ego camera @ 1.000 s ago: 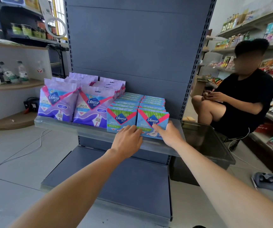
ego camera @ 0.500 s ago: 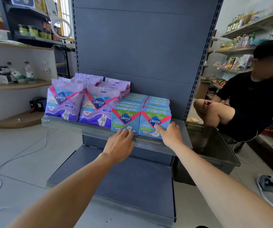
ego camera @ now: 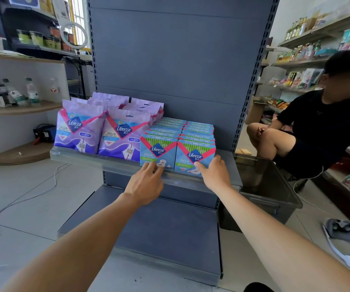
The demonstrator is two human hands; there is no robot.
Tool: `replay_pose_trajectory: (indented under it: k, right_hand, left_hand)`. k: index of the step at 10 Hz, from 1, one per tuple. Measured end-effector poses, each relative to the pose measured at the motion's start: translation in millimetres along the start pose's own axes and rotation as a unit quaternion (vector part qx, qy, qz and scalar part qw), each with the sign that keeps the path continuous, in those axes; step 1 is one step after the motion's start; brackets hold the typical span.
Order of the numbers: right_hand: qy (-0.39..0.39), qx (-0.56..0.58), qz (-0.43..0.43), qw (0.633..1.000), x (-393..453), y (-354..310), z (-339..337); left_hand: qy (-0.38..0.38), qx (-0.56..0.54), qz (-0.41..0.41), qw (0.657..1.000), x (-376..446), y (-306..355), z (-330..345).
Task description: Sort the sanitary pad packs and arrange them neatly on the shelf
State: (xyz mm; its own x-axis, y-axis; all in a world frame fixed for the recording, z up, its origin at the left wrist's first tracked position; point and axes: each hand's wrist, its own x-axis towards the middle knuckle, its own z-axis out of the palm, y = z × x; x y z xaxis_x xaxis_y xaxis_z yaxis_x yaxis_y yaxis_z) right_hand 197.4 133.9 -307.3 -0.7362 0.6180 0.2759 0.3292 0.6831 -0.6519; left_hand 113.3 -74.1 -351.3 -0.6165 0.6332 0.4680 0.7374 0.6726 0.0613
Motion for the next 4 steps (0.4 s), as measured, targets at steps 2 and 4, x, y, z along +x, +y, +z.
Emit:
replay_pose_trajectory:
  k: [2,4]
  right_hand:
    - [0.101,-0.074,-0.011,0.992,-24,3,-7]
    - [0.155,-0.139,-0.141,0.968,-48,1,-13]
  left_hand:
    - [-0.023,0.000,0.002,1.000,-4,-1,-5]
    - [-0.040,0.001,0.018,0.999,-4,-7,-13]
